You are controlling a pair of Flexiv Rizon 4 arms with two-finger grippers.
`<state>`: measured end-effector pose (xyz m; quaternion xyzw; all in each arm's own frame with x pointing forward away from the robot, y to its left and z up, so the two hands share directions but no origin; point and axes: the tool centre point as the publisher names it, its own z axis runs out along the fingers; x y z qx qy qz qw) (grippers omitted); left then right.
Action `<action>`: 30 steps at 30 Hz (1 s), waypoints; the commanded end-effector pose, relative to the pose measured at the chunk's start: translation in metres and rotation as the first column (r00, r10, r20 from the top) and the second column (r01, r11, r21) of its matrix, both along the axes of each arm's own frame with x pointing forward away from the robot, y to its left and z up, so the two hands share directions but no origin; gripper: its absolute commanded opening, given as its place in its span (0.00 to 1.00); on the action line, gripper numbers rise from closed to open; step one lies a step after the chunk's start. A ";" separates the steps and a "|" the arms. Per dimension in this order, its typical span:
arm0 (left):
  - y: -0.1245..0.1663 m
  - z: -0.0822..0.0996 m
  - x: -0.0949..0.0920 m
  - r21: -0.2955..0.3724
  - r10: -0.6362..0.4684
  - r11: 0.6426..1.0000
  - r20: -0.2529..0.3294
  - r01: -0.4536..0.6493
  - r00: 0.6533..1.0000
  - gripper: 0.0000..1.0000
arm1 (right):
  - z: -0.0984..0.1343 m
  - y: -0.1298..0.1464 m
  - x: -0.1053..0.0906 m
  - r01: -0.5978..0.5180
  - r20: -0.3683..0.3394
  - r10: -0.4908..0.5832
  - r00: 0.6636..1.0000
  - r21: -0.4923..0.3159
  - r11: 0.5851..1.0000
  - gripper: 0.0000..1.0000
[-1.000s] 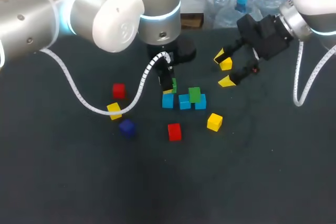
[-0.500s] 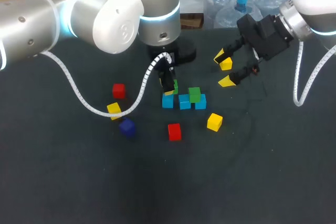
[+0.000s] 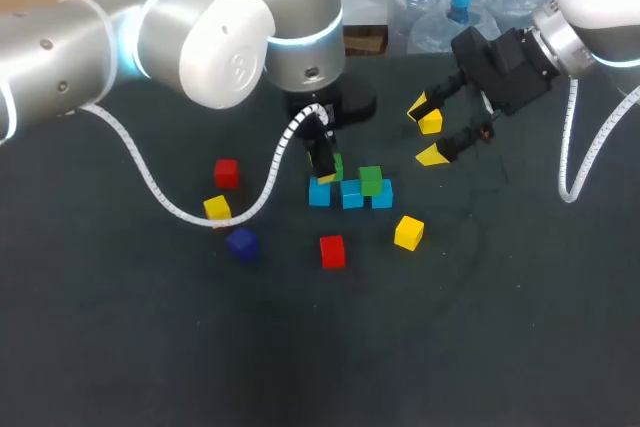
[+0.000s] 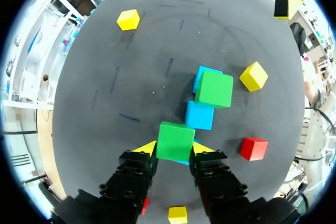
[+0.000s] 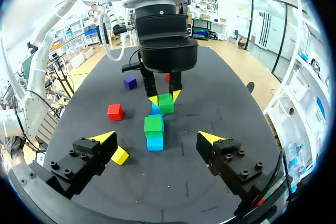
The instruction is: Place the blue cubes, place green cubes on the blue cubes, place the yellow cubes on the green cubes, then place the red cubes on the yellow cubes, and place purple cube on the red cubes.
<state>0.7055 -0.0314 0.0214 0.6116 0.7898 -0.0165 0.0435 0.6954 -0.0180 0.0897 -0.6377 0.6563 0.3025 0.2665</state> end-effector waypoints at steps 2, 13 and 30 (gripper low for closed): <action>0.000 -0.003 0.001 0.002 -0.004 1.000 -0.011 0.004 1.000 0.00 | 0.000 0.000 0.000 0.000 0.000 0.000 1.000 0.001 1.000 1.00; -0.002 -0.004 0.002 0.003 -0.016 1.000 -0.014 0.016 1.000 0.00 | 0.000 0.000 0.000 0.000 0.000 0.000 1.000 0.001 1.000 1.00; -0.001 0.013 -0.017 0.025 0.000 1.000 0.014 -0.001 1.000 0.00 | 0.000 0.000 0.000 0.000 0.000 0.000 1.000 0.001 1.000 1.00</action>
